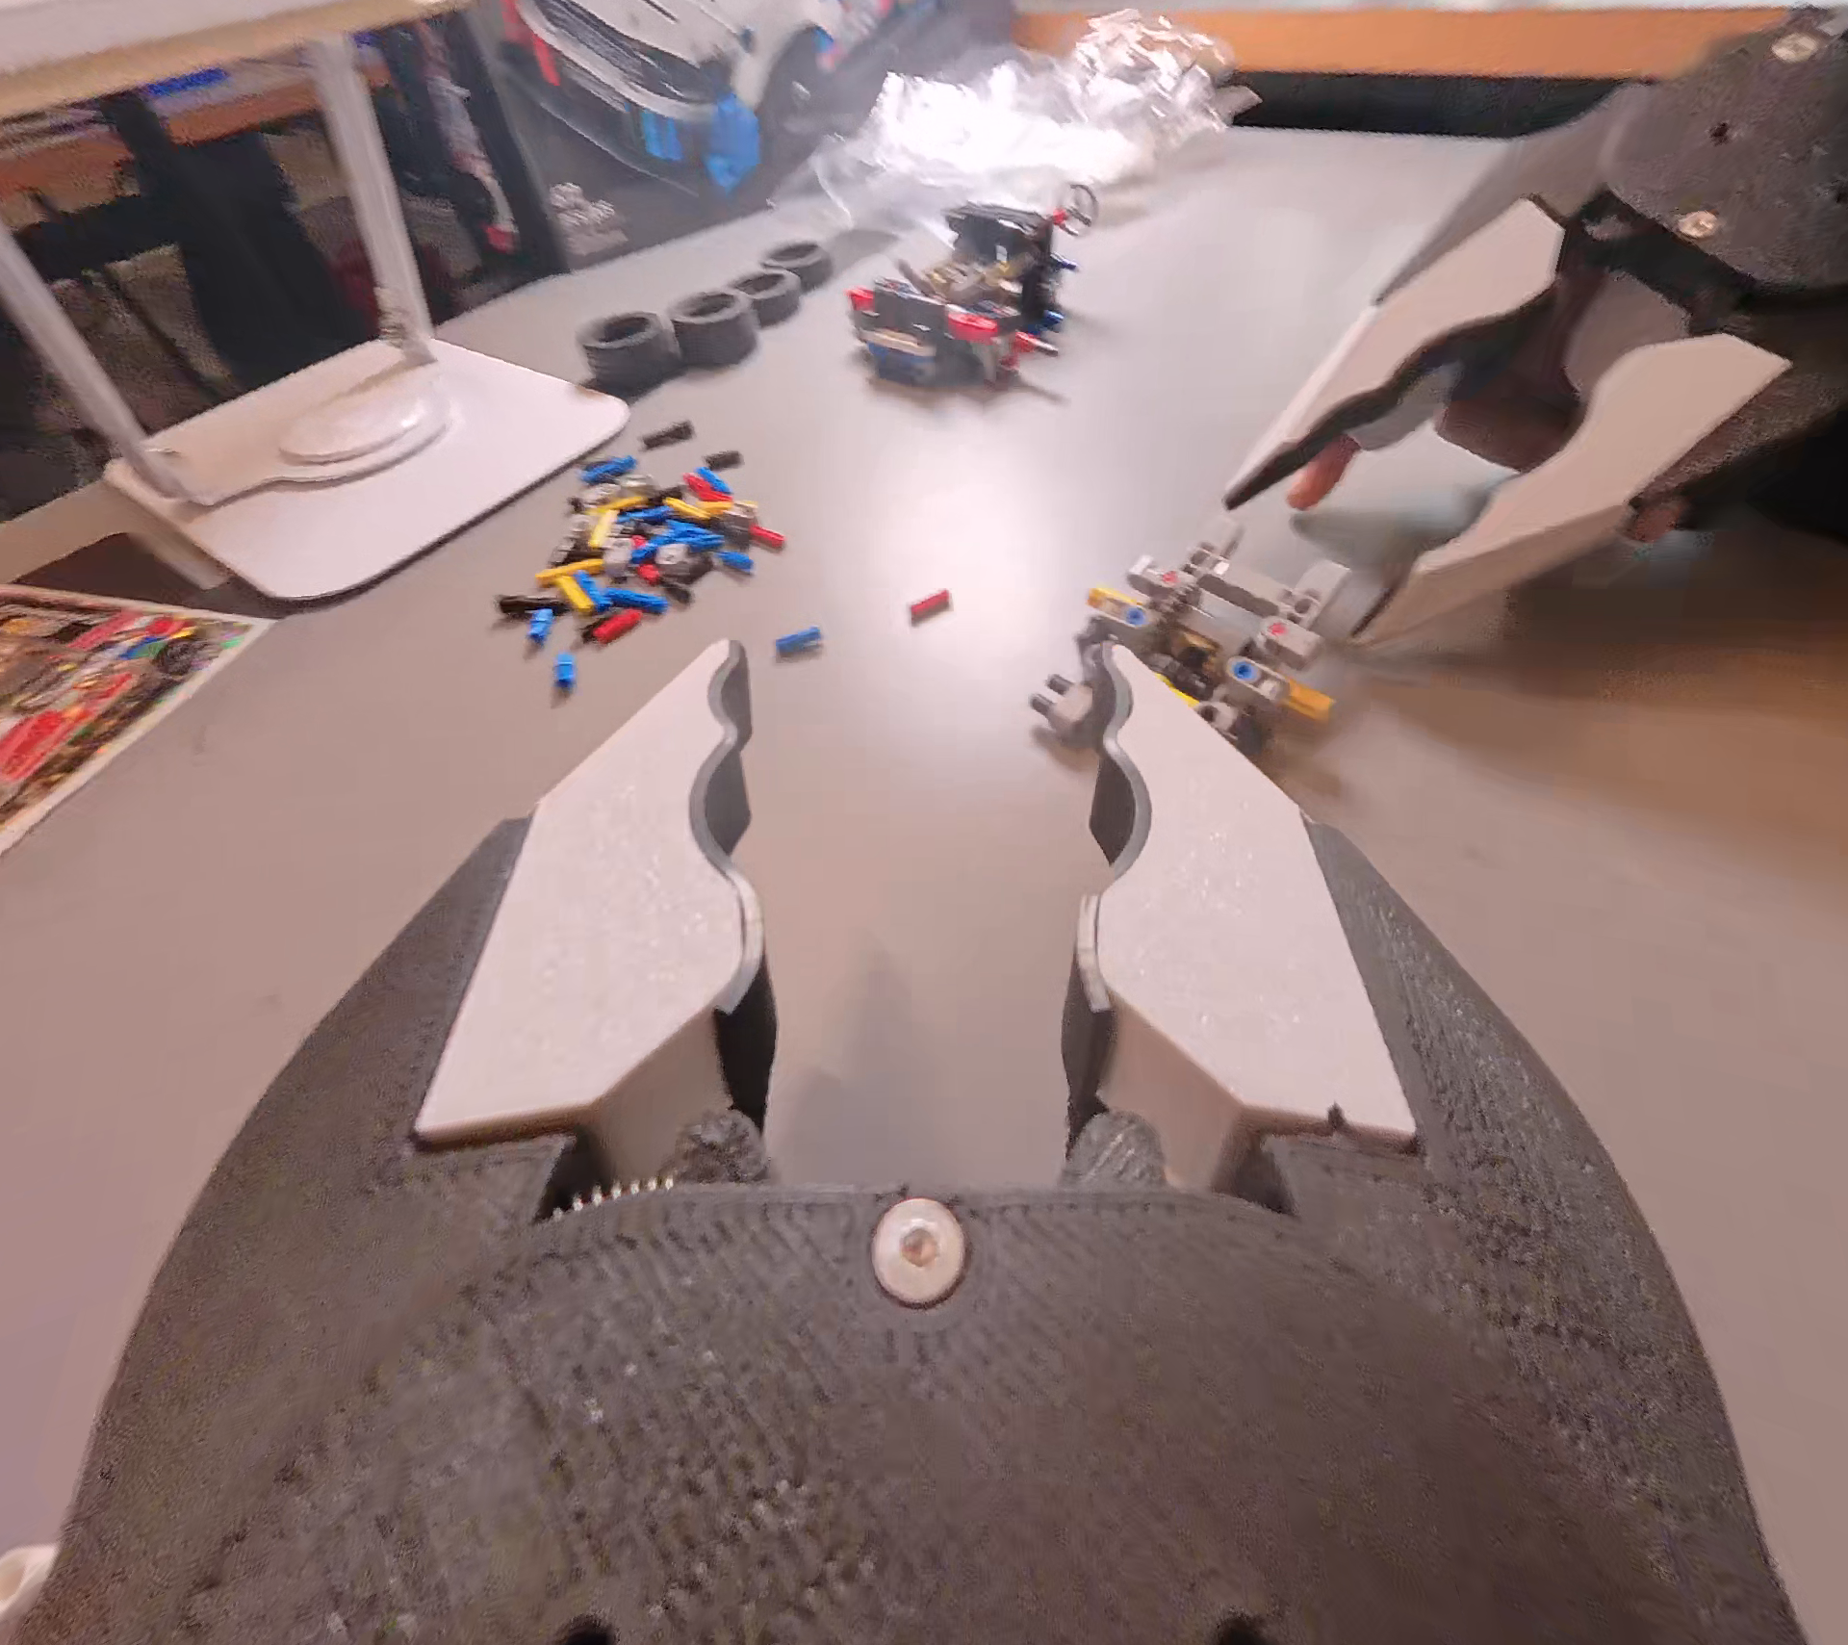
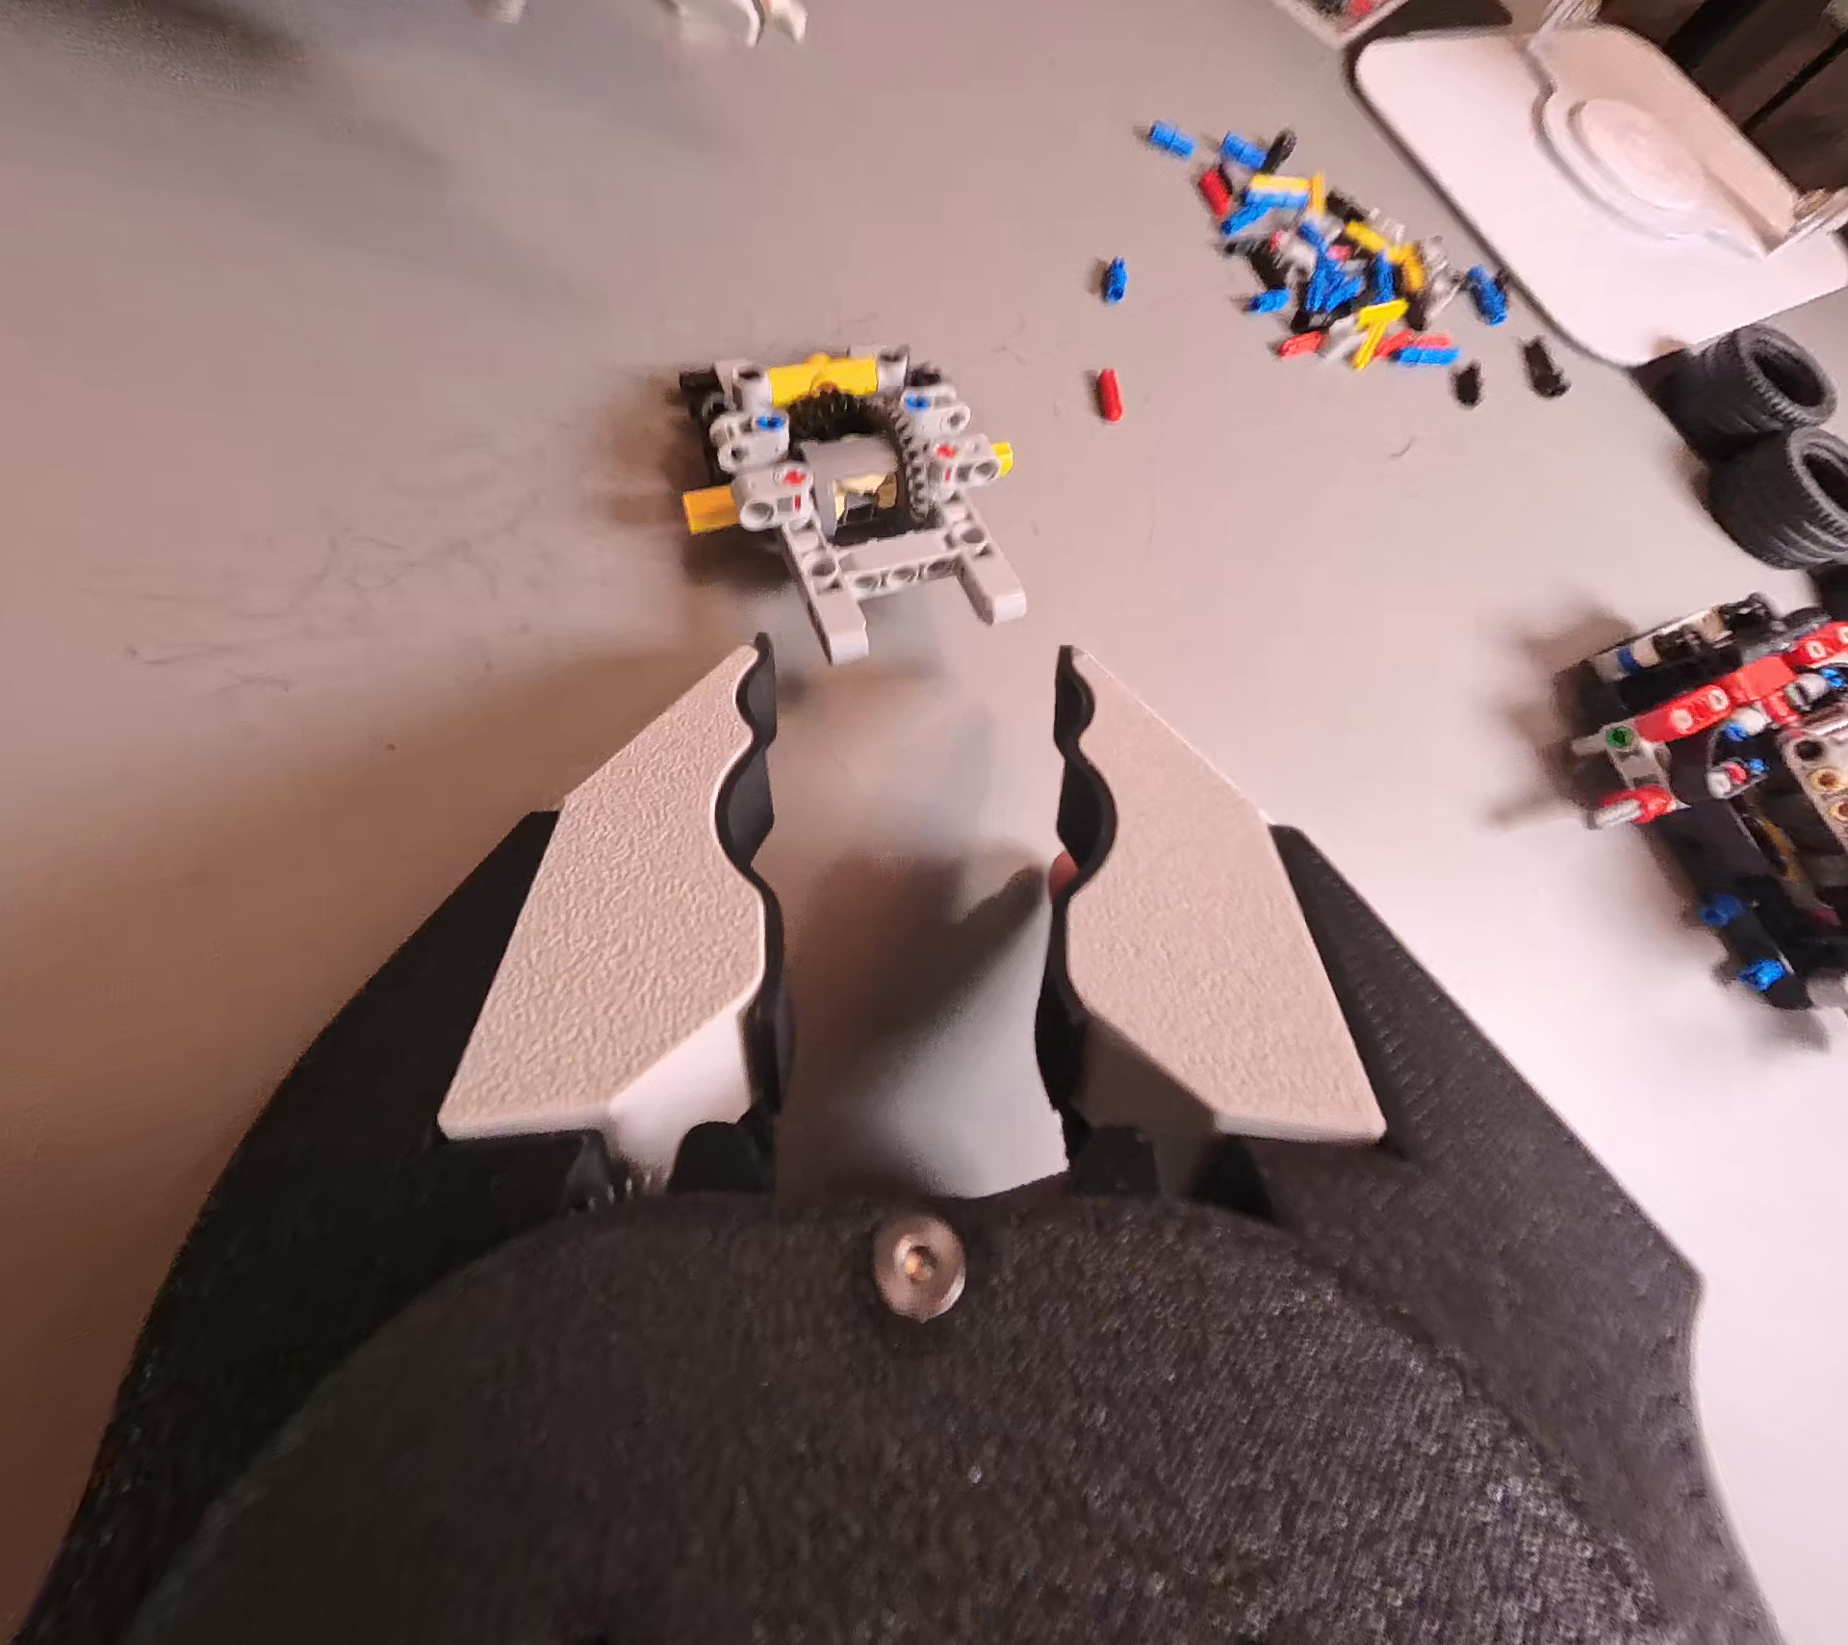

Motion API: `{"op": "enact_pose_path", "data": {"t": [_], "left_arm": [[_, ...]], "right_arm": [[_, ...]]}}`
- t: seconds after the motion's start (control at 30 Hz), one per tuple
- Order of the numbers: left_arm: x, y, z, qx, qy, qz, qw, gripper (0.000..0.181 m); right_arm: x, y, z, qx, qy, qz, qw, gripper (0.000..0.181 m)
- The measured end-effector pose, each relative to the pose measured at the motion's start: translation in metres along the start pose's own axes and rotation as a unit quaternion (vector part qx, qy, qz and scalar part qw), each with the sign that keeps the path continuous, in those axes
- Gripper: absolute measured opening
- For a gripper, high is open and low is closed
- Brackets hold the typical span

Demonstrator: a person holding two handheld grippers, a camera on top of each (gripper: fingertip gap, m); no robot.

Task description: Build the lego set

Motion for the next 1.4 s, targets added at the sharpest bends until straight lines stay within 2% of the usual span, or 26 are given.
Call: {"op": "enact_pose_path", "data": {"t": [0.2,0.43,0.5,0.6,0.63,0.73,0.83,0.87,1.1,1.3,1.4], "left_arm": [[-0.012,0.030,0.014,-0.044,-0.074,0.049,0.995,0.060],[-0.018,0.045,0.020,-0.050,-0.102,0.090,0.989,0.057],[-0.021,0.046,0.022,-0.050,-0.110,0.089,0.989,0.050],[-0.023,0.050,0.024,-0.055,-0.114,0.095,0.987,0.043],[-0.024,0.053,0.025,-0.057,-0.115,0.103,0.986,0.039],[-0.026,0.062,0.024,-0.061,-0.117,0.126,0.983,0.029],[-0.028,0.078,0.025,-0.084,-0.125,0.165,0.975,0.000],[-0.030,0.084,0.028,-0.090,-0.133,0.176,0.971,0.000],[-0.033,0.161,0.074,-0.086,-0.180,0.276,0.940,0.000],[-0.003,0.236,0.126,-0.044,-0.159,0.313,0.935,0.000],[0.020,0.280,0.143,-0.059,-0.149,0.318,0.934,0.000]], "right_arm": [[-0.023,-0.014,0.029,0.032,-0.135,-0.016,0.990,0.059],[-0.037,-0.035,0.033,0.071,-0.196,-0.059,0.976,0.063],[-0.040,-0.039,0.037,0.069,-0.212,-0.069,0.972,0.050],[-0.042,-0.046,0.041,0.066,-0.234,-0.088,0.966,0.009],[-0.042,-0.050,0.041,0.065,-0.234,-0.097,0.965,0.005],[-0.040,-0.066,0.040,0.064,-0.235,-0.115,0.963,0.004],[-0.043,-0.082,0.040,0.093,-0.253,-0.119,0.956,0.004],[-0.044,-0.086,0.039,0.105,-0.258,-0.117,0.953,0.004],[-0.051,-0.083,0.040,0.106,-0.275,-0.117,0.949,0.003],[-0.047,-0.075,0.040,0.082,-0.261,-0.120,0.954,0.000],[-0.048,-0.073,0.039,0.078,-0.258,-0.117,0.956,0.000]]}}
Point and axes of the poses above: each gripper's, where its closed fingertips meet, x out along the fingers, z out of its top, y = z × x across the jaws, the point moved 2 cm from there along -x, back along the fingers, and after that the axes turned 13 degrees about z, right-handed, at the moved point
